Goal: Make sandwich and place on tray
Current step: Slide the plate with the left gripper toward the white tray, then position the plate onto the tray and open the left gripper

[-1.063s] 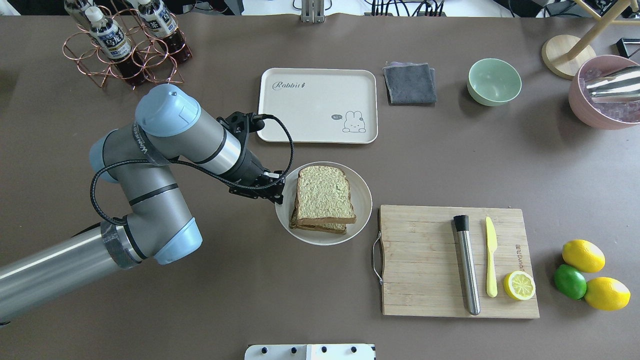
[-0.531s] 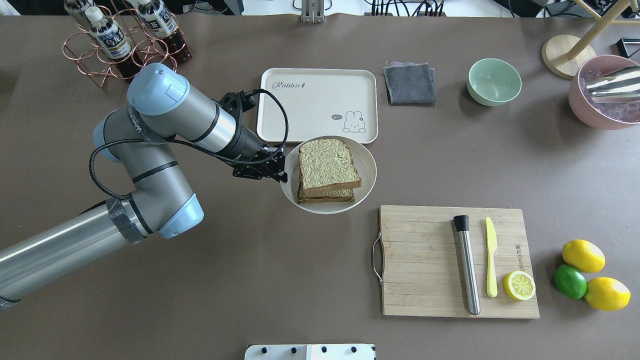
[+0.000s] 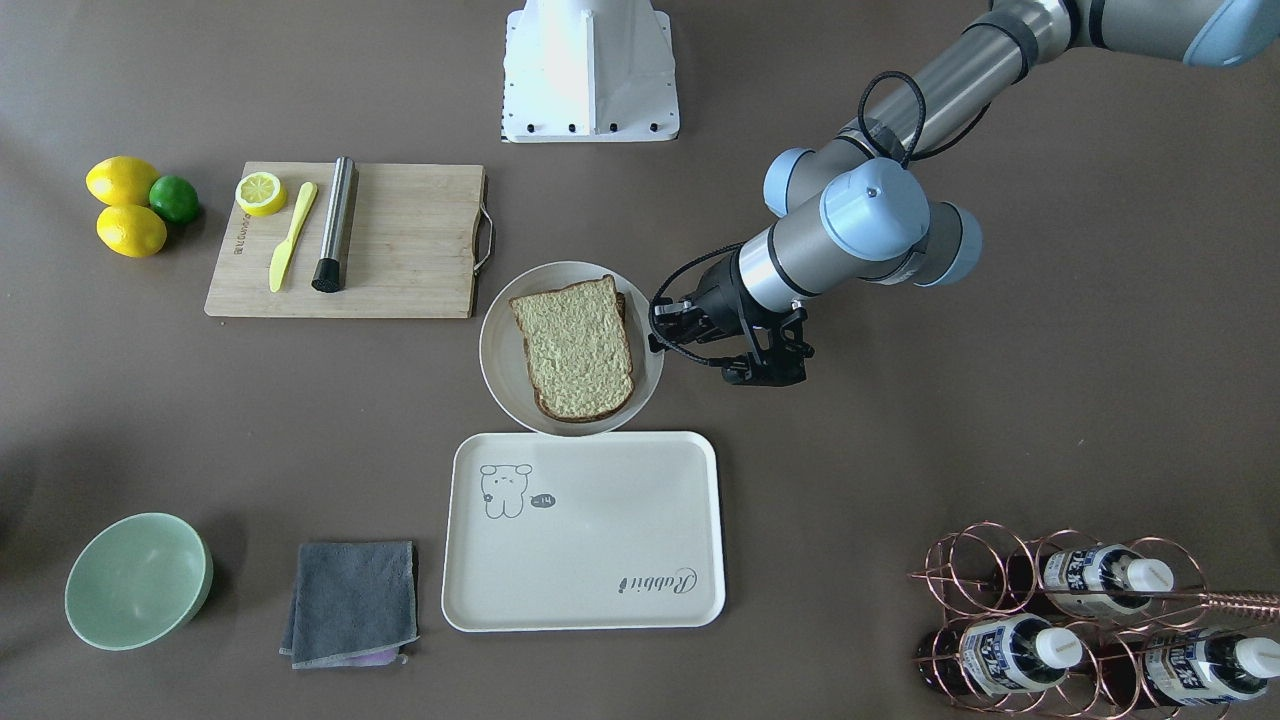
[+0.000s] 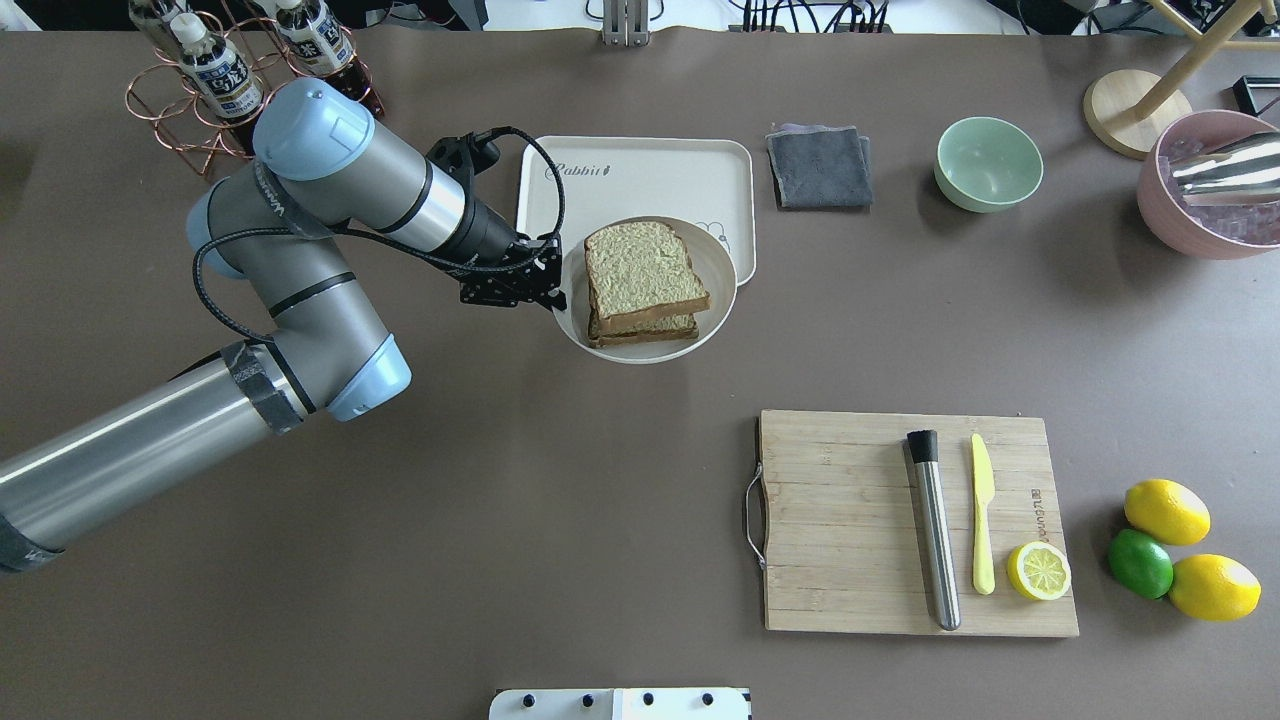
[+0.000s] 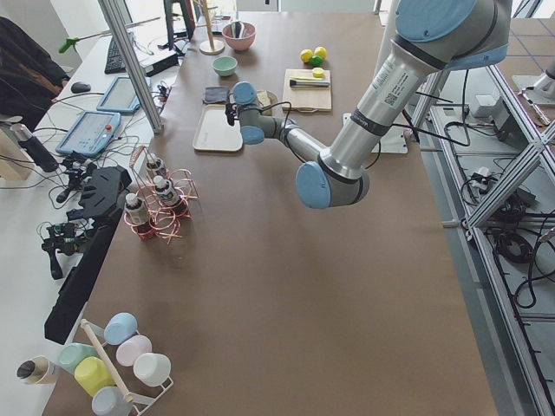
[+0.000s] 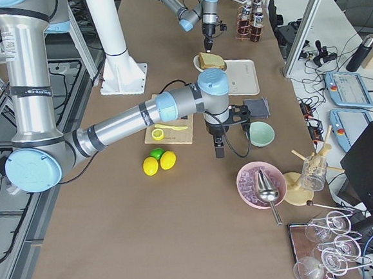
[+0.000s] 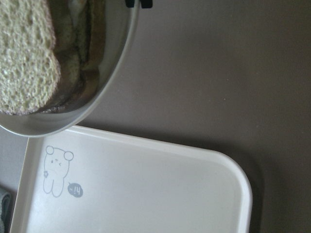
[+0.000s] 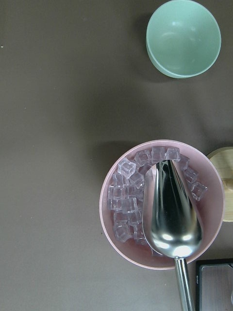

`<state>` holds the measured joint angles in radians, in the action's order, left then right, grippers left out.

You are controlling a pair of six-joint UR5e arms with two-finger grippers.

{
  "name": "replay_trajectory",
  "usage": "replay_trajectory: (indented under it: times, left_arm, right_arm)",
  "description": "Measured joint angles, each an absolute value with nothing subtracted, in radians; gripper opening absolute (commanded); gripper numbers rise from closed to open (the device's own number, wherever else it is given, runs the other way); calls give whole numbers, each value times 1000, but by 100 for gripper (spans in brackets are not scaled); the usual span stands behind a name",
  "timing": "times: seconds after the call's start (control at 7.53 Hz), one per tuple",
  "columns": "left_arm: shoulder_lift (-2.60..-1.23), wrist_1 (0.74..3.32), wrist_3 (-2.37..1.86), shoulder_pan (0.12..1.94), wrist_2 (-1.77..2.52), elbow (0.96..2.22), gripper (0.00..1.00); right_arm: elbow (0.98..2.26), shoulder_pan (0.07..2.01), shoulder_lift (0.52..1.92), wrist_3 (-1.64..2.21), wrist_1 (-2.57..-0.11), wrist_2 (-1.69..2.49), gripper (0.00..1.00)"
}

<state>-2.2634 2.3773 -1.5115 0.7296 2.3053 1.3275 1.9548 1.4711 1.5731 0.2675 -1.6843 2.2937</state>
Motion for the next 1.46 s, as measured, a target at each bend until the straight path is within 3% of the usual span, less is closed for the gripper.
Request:
replay_trajectory:
  times: [1.46]
  left_arm:
    - [-2475,2373,-1512,773,2103,1021,0]
  right_arm:
    - [1937,1485,1567,207,-1687,2328,100]
